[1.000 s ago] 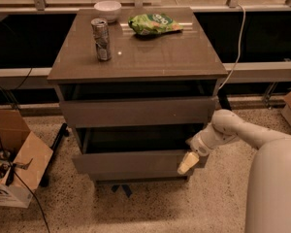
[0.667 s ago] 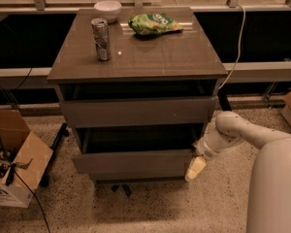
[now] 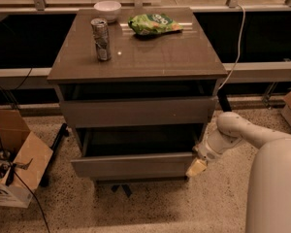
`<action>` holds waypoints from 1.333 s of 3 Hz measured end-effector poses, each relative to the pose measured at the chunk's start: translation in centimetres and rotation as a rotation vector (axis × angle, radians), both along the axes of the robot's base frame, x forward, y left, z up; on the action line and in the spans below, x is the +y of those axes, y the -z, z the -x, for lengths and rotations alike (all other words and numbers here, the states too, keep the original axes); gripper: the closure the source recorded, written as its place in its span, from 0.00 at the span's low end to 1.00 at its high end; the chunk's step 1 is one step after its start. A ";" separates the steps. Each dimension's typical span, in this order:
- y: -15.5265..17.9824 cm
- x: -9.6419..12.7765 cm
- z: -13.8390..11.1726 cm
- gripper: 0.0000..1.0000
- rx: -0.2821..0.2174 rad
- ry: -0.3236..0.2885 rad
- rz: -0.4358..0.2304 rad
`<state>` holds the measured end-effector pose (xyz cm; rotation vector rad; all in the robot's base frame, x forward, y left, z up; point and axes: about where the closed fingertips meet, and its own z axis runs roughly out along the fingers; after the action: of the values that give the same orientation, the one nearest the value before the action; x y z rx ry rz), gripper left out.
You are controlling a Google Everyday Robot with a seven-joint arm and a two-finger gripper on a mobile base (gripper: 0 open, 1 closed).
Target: Open middle drawer
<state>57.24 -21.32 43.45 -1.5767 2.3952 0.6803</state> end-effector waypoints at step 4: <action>-0.7 0.0 0.0 0.73 0.000 0.000 0.000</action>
Offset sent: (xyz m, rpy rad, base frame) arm -0.0840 -0.0124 0.0024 0.0430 0.1469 -0.0276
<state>57.23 -21.32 44.13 -1.5767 2.3952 0.6804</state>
